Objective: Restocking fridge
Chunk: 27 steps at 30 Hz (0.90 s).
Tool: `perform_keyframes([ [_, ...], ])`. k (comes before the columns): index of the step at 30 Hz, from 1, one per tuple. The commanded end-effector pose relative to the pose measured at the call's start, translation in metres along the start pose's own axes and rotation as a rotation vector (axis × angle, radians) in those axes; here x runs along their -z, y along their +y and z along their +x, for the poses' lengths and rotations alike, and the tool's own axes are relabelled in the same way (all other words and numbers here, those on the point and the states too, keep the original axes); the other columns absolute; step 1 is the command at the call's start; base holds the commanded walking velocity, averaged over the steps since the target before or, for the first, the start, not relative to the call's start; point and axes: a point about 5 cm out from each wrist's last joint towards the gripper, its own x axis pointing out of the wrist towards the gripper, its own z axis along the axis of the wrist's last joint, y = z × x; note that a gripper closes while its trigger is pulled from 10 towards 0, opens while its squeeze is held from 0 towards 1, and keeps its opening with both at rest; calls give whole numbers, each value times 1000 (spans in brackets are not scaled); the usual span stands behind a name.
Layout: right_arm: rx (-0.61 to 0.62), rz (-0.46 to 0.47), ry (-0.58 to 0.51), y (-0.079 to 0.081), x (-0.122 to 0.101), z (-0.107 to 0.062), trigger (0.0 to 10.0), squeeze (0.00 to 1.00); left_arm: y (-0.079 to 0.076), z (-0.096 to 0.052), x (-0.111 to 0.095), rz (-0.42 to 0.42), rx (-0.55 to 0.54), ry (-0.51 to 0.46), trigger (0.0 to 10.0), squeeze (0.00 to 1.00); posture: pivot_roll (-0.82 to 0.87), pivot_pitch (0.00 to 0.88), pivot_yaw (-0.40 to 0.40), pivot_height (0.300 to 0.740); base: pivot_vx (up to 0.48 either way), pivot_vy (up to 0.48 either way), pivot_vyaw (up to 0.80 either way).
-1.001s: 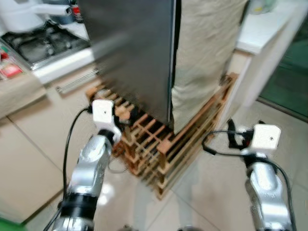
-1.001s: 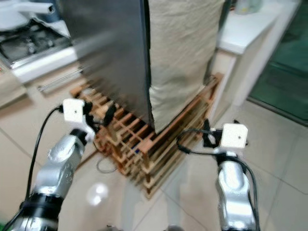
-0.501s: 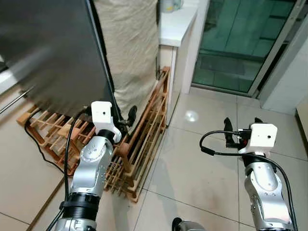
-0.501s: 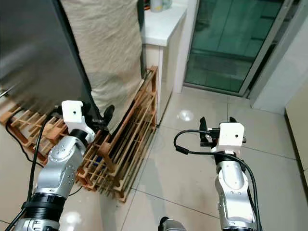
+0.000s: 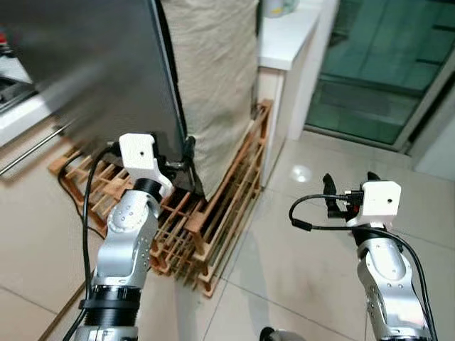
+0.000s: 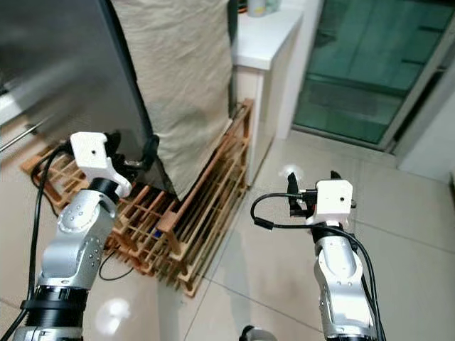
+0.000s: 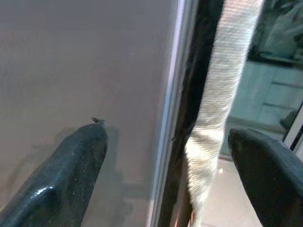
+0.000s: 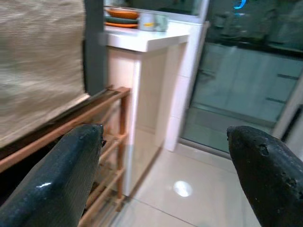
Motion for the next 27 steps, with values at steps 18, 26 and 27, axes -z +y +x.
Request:
perform_keyframes([
  [18,-5,14,20,0,3,0,10000,71,-16,25,-23,-98,152,-29,10000,0,-89,0,66,740,0,0,0],
  [26,-30,10,23,2,2,3,10000,71,-16,41,-28,-114,160,-42,10000,0,-99,0,71,740,0,0,0],
  [27,-28,11,24,2,3,2,10000,75,-16,42,-29,-107,162,-42,10000,0,-100,0,72,740,0,0,0],
])
